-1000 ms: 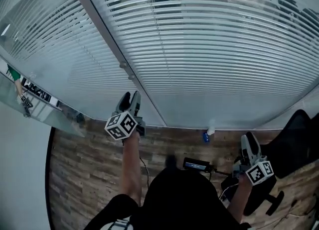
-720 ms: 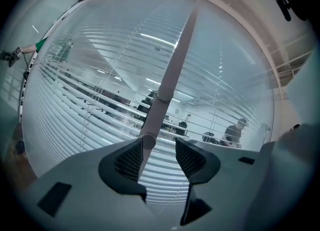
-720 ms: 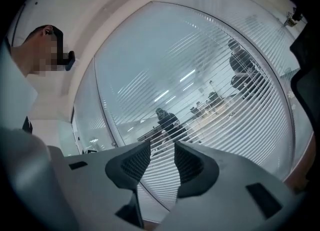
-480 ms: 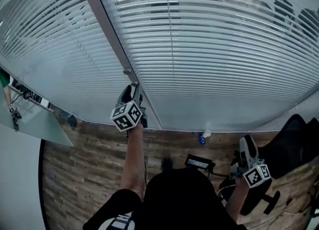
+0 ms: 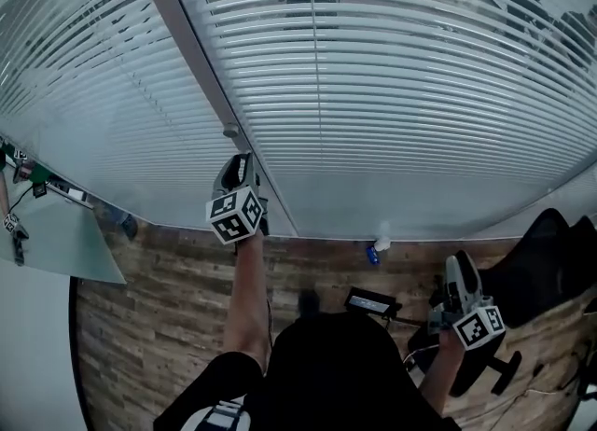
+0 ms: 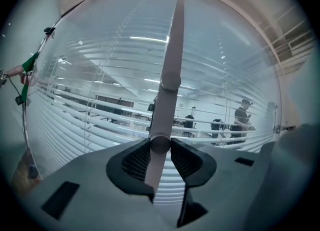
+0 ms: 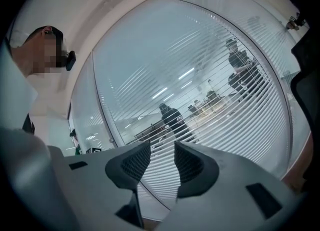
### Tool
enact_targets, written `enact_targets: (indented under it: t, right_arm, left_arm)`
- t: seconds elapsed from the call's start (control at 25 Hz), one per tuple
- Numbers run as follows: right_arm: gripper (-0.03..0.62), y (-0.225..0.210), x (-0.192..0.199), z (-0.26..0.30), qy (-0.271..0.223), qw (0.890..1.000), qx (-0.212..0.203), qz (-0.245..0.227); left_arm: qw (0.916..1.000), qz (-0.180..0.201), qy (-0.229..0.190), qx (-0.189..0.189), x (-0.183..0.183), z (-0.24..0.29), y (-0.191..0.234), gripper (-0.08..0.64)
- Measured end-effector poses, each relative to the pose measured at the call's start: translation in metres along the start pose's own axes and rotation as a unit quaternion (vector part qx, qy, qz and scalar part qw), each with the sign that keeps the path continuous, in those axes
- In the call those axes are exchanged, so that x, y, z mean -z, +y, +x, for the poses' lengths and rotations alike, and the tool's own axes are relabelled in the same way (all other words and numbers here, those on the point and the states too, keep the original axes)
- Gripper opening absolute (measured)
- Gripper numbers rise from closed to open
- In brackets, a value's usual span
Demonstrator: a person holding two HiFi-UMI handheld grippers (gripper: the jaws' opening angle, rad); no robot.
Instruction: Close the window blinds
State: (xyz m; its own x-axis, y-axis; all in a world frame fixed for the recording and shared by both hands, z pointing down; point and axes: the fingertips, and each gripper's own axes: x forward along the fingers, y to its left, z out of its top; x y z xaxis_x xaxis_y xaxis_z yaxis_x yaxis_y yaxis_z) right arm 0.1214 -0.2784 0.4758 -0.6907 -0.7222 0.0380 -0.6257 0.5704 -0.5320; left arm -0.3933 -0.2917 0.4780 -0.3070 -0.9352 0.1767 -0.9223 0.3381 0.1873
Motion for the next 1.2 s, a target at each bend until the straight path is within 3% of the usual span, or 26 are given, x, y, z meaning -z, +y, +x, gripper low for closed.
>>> enact_targets:
  t: [0.28,0.36,0.44,0.52,0.56,0.64,0.68,0.72,0.76,0.8,0.88,0.92,0.96,1.04,1.2]
  right_arm:
    - [0.151,0.004,-0.001,-0.013,-0.004,1.0,-0.008,-0.002]
    - [0.152,-0.004,0.002,-0.015,-0.001,1.0,-0.003,0.003]
    - [0.152,-0.007,0.002,-0.015,-0.002,1.0,0.001,0.006]
    - [0.152,-0.006,0.003,-0.018,-0.002,1.0,0.002,0.009]
    - [0.152,-0.004,0.003,-0.018,-0.003,1.0,0.002,0.009]
    - [0.152,0.0,-0.003,-0.017,-0.005,1.0,0.0,0.007]
    - [0.152,0.003,-0.007,-0.016,-0.007,1.0,-0.001,0.005]
    - [0.152,0.007,-0.011,-0.014,-0.008,1.0,-0.004,0.004]
    - [0.152,0.011,-0.015,-0.012,-0.008,1.0,-0.006,0.003]
    - [0.152,0.015,-0.017,-0.01,-0.007,1.0,-0.008,0.003]
    - [0.152,0.02,-0.019,-0.007,-0.006,1.0,-0.011,0.003]
    - [0.152,0.021,-0.019,-0.006,-0.006,1.0,-0.011,0.003]
    - [0.152,0.022,-0.019,-0.006,-0.006,1.0,-0.01,0.004]
    - [0.152,0.022,-0.019,-0.008,-0.006,1.0,-0.008,0.005]
    - [0.152,0.022,-0.023,-0.012,-0.005,1.0,-0.004,0.003]
  left_arm:
    - [0.9994,0.032,0.005,-0.011,-0.004,-0.013,-0.002,0.139]
    - [0.9975,0.066,0.016,-0.019,0.002,-0.013,-0.003,0.137]
    - [0.991,0.126,0.033,-0.028,0.003,-0.009,-0.005,0.137]
    - [0.9716,0.225,0.053,-0.048,0.004,-0.008,-0.004,0.135]
    - [0.9537,0.287,0.063,-0.064,0.003,-0.008,-0.005,0.135]
    - [0.9079,0.401,0.076,-0.097,-0.004,-0.005,-0.01,0.135]
    - [0.8913,0.434,0.079,-0.107,-0.009,-0.003,-0.012,0.135]
    - [0.8861,0.444,0.078,-0.109,-0.014,-0.002,-0.013,0.135]
    - [0.8929,0.431,0.074,-0.105,-0.019,-0.001,-0.014,0.135]
    - [0.9095,0.399,0.068,-0.096,-0.024,-0.001,-0.013,0.136]
    - [0.9566,0.28,0.052,-0.061,-0.029,-0.002,-0.013,0.137]
    - [0.9764,0.208,0.043,-0.042,-0.03,-0.004,-0.013,0.137]
    - [0.9889,0.142,0.034,-0.026,-0.031,-0.006,-0.012,0.138]
    - [0.9982,0.055,0.019,-0.011,-0.033,-0.01,-0.008,0.138]
    - [1.0,-0.005,0.001,0.001,-0.04,-0.01,-0.007,0.138]
